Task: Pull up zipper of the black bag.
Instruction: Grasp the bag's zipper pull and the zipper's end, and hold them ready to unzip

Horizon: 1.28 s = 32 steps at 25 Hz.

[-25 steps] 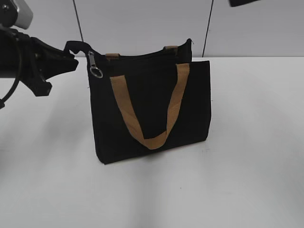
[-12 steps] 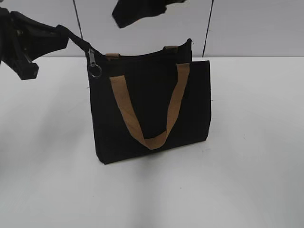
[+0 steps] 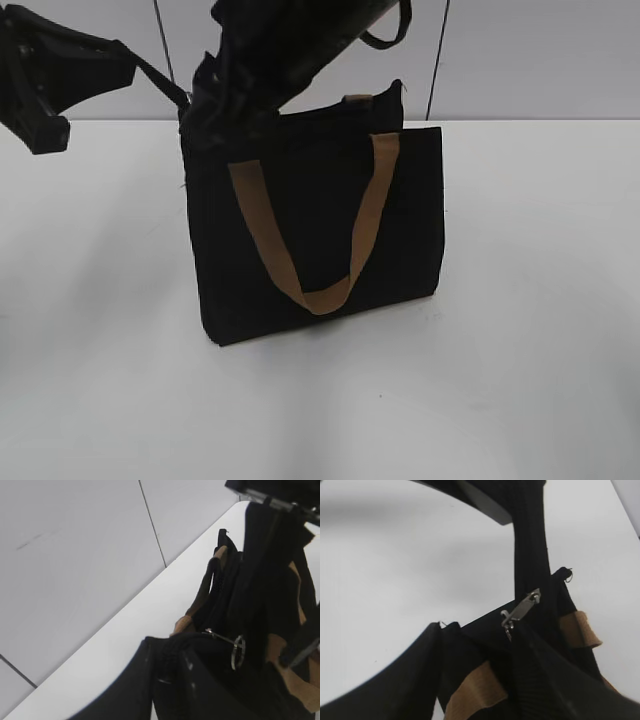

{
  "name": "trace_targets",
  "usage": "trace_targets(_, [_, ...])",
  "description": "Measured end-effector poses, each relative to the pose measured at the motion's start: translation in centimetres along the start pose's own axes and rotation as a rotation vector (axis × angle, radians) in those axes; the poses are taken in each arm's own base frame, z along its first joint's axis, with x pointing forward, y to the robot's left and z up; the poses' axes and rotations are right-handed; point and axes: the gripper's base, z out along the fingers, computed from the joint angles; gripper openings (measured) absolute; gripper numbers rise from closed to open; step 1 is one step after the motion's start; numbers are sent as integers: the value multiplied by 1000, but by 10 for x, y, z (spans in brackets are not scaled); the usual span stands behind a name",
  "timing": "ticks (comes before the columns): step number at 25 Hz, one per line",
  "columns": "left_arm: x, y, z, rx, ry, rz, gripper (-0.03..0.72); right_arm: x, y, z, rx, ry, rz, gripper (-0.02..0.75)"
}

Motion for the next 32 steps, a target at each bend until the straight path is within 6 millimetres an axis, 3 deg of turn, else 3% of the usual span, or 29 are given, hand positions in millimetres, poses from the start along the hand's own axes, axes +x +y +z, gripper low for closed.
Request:
trace_targets(5, [0,0,0,4,-2,-2,73,4,-5,14,27,-5,5,307])
trace_targets(12, [0,-1,0,5,-3,-2,73,11,-7,28,18,19,37,302])
trace_targets(21, [0,-1,0,6,-2,-3,73,17,-16,26,44,28,62,221])
trace_targets(32, [-1,-2,0,16,-12,-5,73,17,-17,26,52,30,81,218])
